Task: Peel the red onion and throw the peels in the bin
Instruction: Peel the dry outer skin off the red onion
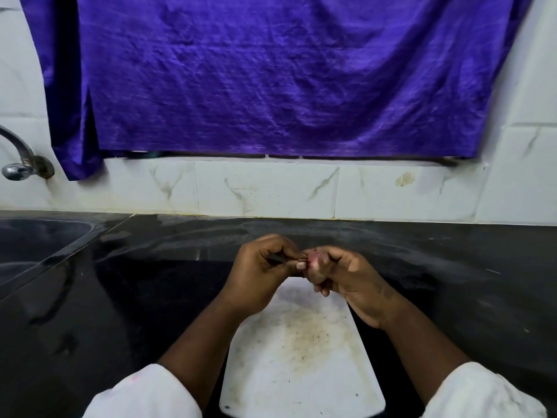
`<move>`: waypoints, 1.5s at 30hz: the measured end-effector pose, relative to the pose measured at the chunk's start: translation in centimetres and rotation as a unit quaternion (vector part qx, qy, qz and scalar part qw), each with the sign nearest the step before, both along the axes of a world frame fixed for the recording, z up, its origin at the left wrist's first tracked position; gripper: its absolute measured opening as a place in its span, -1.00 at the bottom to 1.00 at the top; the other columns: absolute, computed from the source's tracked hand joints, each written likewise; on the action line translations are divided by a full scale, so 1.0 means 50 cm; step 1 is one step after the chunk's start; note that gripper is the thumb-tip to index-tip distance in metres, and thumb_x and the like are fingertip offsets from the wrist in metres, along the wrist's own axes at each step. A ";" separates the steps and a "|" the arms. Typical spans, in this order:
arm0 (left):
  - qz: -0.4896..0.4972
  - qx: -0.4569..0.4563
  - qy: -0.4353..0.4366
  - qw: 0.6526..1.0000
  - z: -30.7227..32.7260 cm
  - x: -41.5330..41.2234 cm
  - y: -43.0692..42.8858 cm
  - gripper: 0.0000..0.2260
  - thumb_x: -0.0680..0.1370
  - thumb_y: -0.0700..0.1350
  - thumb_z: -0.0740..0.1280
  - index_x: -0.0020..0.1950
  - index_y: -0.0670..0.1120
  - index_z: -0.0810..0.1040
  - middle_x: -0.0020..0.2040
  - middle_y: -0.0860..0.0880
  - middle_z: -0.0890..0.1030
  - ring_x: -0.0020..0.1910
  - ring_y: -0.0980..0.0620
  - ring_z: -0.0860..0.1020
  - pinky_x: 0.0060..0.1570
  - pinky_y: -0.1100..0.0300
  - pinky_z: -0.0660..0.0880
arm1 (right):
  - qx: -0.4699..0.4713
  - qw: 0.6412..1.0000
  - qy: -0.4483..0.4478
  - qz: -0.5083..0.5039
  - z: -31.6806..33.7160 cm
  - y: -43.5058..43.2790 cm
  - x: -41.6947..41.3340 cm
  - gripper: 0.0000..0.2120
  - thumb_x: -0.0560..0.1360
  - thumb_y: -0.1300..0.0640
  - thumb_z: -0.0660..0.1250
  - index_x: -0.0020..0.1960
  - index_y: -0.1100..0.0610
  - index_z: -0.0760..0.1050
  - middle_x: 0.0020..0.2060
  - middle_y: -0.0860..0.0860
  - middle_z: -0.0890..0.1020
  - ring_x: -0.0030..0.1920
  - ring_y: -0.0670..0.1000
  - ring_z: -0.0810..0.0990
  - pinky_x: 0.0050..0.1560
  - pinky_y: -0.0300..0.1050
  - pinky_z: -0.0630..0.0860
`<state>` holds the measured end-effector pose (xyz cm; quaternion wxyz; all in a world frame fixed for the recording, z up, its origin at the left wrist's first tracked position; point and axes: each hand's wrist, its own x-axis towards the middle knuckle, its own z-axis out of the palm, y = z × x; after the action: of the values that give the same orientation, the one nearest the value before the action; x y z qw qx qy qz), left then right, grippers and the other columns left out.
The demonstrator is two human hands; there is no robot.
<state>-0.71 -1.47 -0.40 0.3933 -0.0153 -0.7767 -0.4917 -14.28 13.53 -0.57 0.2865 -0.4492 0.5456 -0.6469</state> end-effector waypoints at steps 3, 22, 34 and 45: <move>0.004 0.005 -0.005 1.000 -0.001 0.001 0.001 -0.91 0.50 -0.40 0.49 -0.11 -0.23 0.70 -0.10 -0.16 0.68 -0.11 -0.14 0.70 -0.06 0.02 0.71 | 0.014 0.999 0.050 -0.012 -0.001 0.000 -0.003 -0.69 0.49 0.03 0.45 0.19 0.11 0.65 -0.08 0.09 0.70 -0.22 0.04 0.57 -0.21 -0.11 0.51; 0.056 -0.072 -0.059 0.994 0.005 0.006 0.003 -0.85 0.51 -0.28 0.53 0.05 -0.10 0.77 -0.06 0.01 0.77 -0.07 0.10 0.75 -0.05 0.24 0.67 | -0.007 0.993 0.074 -0.094 0.009 0.009 -0.014 -0.49 0.21 -0.07 0.64 0.13 -0.02 0.69 -0.04 -0.01 0.75 -0.14 -0.16 0.67 -0.25 -0.28 0.55; 0.114 -0.213 -0.140 0.960 0.008 0.014 0.011 -0.91 0.58 -0.14 0.47 -0.04 0.03 0.59 -0.05 0.15 0.57 -0.03 0.16 0.51 -0.10 0.27 0.46 | -0.006 0.987 0.138 -0.084 0.003 0.005 -0.013 -0.52 0.13 0.00 0.69 0.02 0.05 0.69 -0.02 0.05 0.73 -0.01 0.08 0.71 0.02 -0.04 0.66; 0.177 -0.250 -0.117 0.945 0.012 0.012 0.019 -0.91 0.58 -0.15 0.45 0.01 0.04 0.62 -0.04 0.20 0.54 -0.03 0.21 0.47 -0.10 0.29 0.42 | -0.006 0.987 0.133 -0.086 0.017 0.010 -0.006 -0.48 0.14 0.08 0.73 0.06 -0.03 0.68 -0.03 0.00 0.72 -0.08 0.01 0.69 -0.20 -0.21 0.60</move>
<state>-0.11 -0.50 0.21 0.3638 0.0824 -0.9054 -0.2025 -14.57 14.02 0.30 0.1520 -0.4847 0.6116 -0.6066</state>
